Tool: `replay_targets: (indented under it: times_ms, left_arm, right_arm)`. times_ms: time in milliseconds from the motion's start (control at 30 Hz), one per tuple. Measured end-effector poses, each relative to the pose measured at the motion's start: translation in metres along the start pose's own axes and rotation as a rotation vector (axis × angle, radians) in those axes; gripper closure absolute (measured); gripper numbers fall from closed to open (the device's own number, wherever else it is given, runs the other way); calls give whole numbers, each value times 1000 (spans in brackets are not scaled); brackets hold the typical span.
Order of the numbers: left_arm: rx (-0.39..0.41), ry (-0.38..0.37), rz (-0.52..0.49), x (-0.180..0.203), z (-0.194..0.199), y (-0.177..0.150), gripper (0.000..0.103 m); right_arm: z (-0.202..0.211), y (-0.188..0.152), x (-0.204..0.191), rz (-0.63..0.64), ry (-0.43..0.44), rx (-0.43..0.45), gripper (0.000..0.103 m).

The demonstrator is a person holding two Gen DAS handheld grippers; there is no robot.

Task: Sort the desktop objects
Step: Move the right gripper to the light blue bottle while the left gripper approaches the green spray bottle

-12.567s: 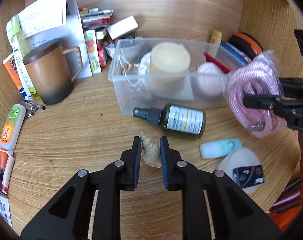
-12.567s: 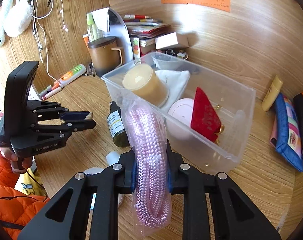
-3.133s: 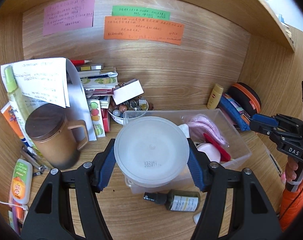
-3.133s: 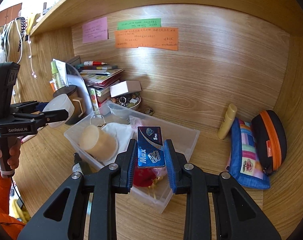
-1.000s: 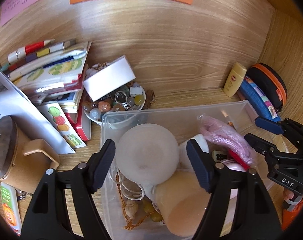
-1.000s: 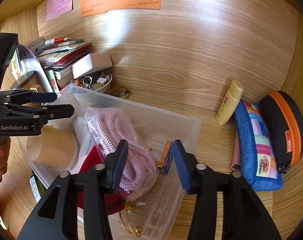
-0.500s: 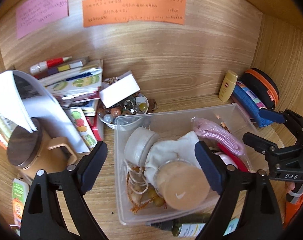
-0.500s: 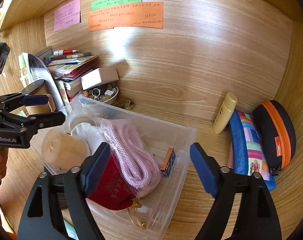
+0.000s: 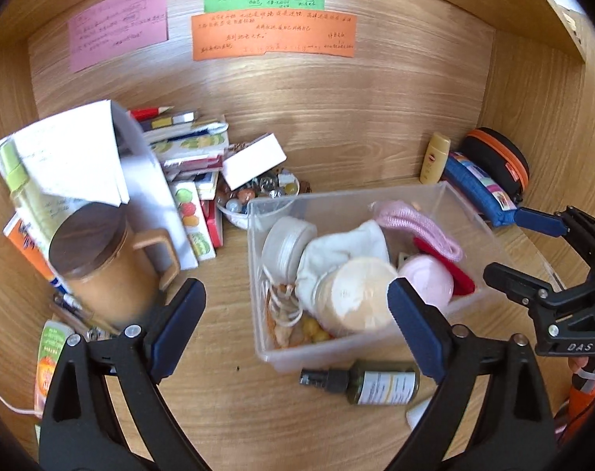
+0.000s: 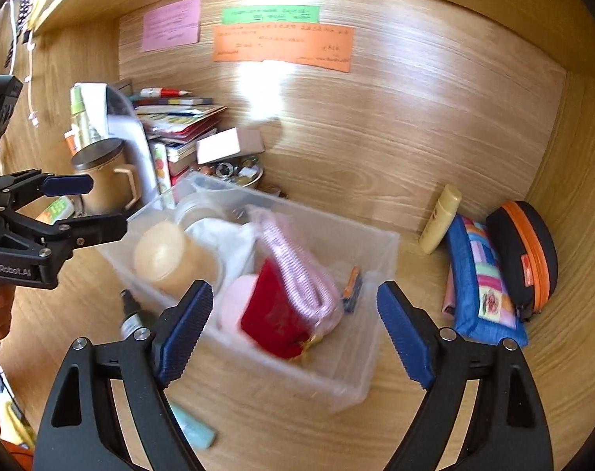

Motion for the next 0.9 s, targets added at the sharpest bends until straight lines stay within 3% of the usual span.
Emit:
replay_targets:
  times_ms: [400,733,900]
  left_arm:
    - [-34,-17,3,-5,27,-49,8]
    - [-53,-32,17,-8,35,-81,8]
    - [-73,-43,34,-11,32,-93,8]
  right_arm:
    - [23,-55,-56,-53,44,-77,18]
    - [2,-104,-80,-132,77,-221,18]
    - [-6,-113,-84,-156,51,-240,18]
Point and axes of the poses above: each gripper's, at about its wrist camera, not at the fingertips, and z roughly against the way its jaws point, x to its right, y to its top, the point moved 10 cm from there along -z, roughly the way its jaws point, and after that the axes turned 7 degrees about x, right-handed, at the moved point
